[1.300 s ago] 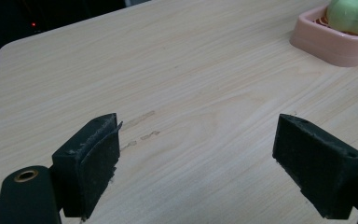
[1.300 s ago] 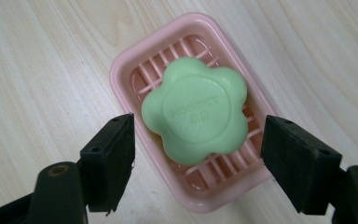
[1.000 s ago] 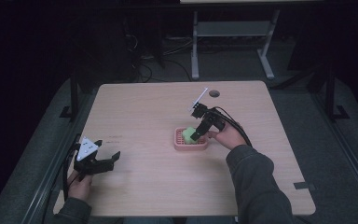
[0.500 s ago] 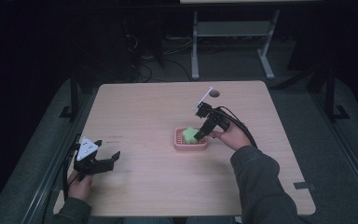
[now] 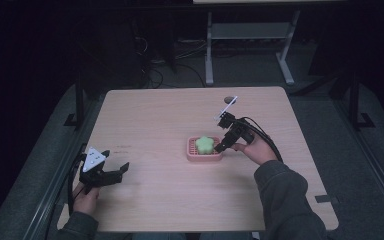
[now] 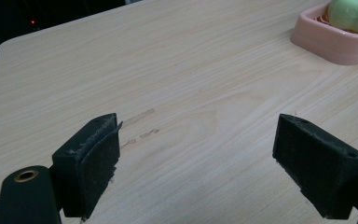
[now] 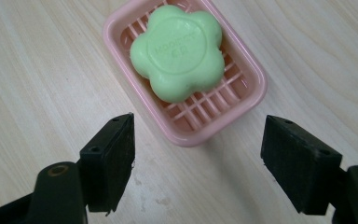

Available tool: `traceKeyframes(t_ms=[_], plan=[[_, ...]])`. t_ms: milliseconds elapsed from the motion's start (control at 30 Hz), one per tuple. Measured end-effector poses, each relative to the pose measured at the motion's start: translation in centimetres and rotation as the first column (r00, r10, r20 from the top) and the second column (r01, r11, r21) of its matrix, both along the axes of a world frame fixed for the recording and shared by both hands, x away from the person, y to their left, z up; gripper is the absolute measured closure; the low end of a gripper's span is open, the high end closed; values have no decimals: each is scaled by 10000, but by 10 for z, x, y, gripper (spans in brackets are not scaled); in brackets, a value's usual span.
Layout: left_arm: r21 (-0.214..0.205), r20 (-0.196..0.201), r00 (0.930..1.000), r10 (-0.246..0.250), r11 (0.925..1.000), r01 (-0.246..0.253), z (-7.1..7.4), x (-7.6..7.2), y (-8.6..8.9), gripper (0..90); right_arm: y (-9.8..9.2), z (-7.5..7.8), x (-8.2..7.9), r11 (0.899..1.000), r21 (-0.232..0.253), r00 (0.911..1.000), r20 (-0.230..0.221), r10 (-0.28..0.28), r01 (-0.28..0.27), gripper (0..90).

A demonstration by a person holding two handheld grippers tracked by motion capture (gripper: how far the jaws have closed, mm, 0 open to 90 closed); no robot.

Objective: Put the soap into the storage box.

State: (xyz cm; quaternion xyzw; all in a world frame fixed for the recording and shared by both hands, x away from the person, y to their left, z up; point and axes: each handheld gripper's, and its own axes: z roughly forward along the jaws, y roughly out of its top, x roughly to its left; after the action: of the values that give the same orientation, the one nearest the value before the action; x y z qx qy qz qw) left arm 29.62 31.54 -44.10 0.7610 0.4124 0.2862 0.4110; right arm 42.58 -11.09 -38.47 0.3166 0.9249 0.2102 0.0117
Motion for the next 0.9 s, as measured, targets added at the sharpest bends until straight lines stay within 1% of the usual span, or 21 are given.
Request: traceKeyframes(t_ms=[367,467,533,733,800,833,900], plan=[[-16,-3,10000,1,10000,-1,0,0,0,144,-16,-2,-9,9997,172,9999,16,-170,170,254],[7,0,10000,-7,10000,7,0,0,0,144,-20,-2,-12,9997,78,9998,-54,-212,212,254],[11,-1,10000,-9,10000,9,0,0,0,143,-22,-3,-15,9996,168,9997,-28,-228,229,254],[38,-6,10000,-27,10000,27,-1,0,0,143,-29,-7,-21,9995,168,9996,-31,-280,281,254],[27,-13,10000,-23,10000,23,-1,0,0,143,-31,-9,-23,9995,79,9995,-145,-297,298,253],[8,-7,10000,-18,10000,18,-1,0,-1,143,-31,-9,-24,9996,23,9995,-116,-282,282,254],[12,0,10000,-13,10000,13,-1,0,-1,143,-33,-9,-27,9995,126,9996,-52,-288,288,254]])
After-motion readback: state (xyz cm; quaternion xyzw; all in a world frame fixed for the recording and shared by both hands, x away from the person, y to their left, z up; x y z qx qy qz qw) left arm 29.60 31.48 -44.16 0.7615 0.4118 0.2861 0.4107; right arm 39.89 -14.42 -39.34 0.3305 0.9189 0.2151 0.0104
